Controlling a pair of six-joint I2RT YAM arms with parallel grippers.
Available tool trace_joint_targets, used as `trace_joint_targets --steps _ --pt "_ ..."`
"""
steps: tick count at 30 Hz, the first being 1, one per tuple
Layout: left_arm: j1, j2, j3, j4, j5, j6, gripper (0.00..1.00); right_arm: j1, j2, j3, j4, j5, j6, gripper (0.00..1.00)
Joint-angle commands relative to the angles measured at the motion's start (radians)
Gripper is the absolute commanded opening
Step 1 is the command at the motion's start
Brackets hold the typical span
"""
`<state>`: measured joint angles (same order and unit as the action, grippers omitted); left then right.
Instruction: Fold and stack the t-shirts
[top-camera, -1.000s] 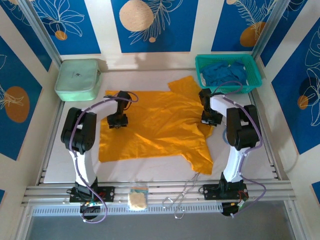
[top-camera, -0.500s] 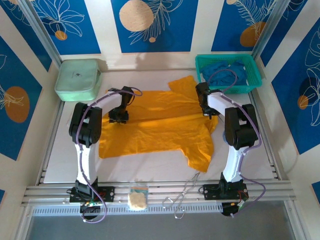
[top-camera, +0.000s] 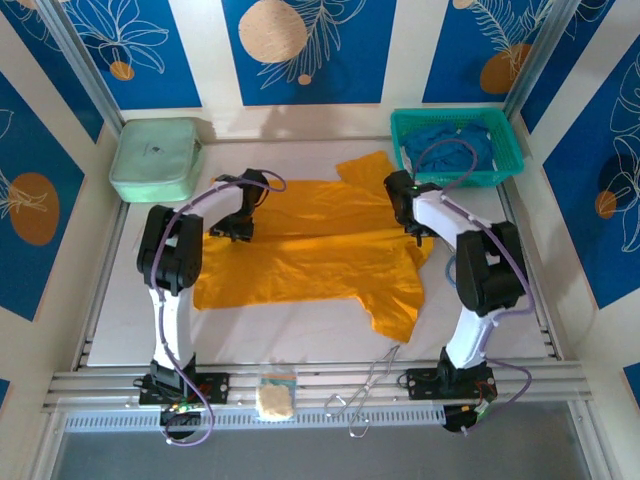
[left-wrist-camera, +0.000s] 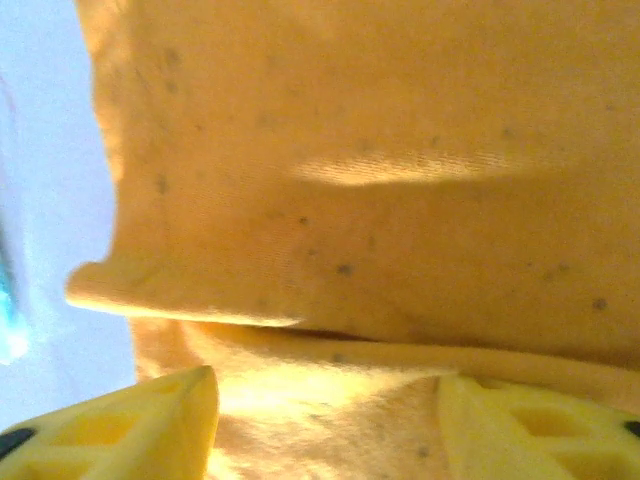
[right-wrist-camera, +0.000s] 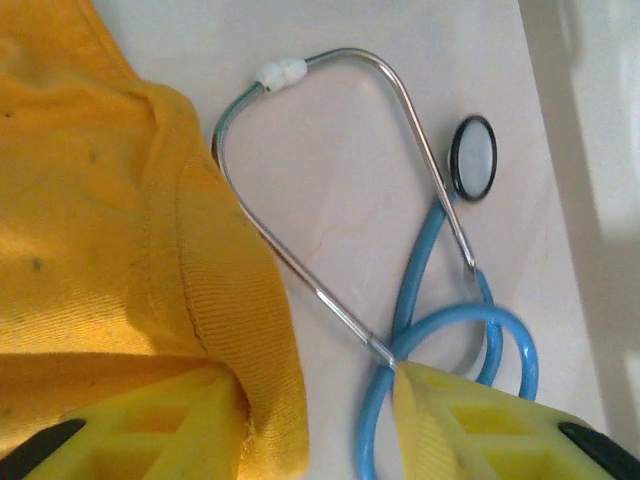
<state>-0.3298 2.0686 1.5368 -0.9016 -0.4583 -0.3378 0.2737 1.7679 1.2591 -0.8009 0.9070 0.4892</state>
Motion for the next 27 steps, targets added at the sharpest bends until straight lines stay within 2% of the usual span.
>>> trace_joint_targets --steps 1,4,6,13,20,23,24,25,27 --pt "-0.003 -0.129 -0.04 0.022 -0.039 0.008 0.69 -0.013 -0.131 -0.065 -0.08 -0.215 0.1 0.44" --pt "-0.02 -0.197 -0.075 0.013 -0.011 -0.006 0.73 -0.042 -0.205 -0.168 -0.062 -0.418 0.125 0.44" --pt "-0.033 -0.216 -0.092 -0.001 0.009 -0.017 0.74 -0.067 -0.226 -0.229 -0.039 -0.507 0.135 0.44" --pt "-0.049 -0.205 -0.212 0.063 0.08 -0.069 0.74 -0.127 -0.195 -0.306 0.043 -0.644 0.147 0.44" --pt "-0.048 -0.115 -0.249 0.09 0.05 -0.085 0.73 -0.134 -0.056 -0.257 0.084 -0.669 0.15 0.4" --pt "-0.046 -0.079 -0.238 0.077 0.042 -0.082 0.71 -0.136 -0.003 -0.232 0.072 -0.651 0.141 0.3" --pt "-0.046 -0.071 -0.234 0.071 0.032 -0.08 0.7 -0.136 0.007 -0.225 0.063 -0.63 0.136 0.22" --pt "-0.045 -0.062 -0.23 0.063 0.018 -0.078 0.7 -0.138 0.012 -0.219 0.052 -0.597 0.131 0.15" --pt "-0.042 -0.056 -0.224 0.053 0.0 -0.069 0.69 -0.137 0.011 -0.201 0.018 -0.51 0.118 0.08"
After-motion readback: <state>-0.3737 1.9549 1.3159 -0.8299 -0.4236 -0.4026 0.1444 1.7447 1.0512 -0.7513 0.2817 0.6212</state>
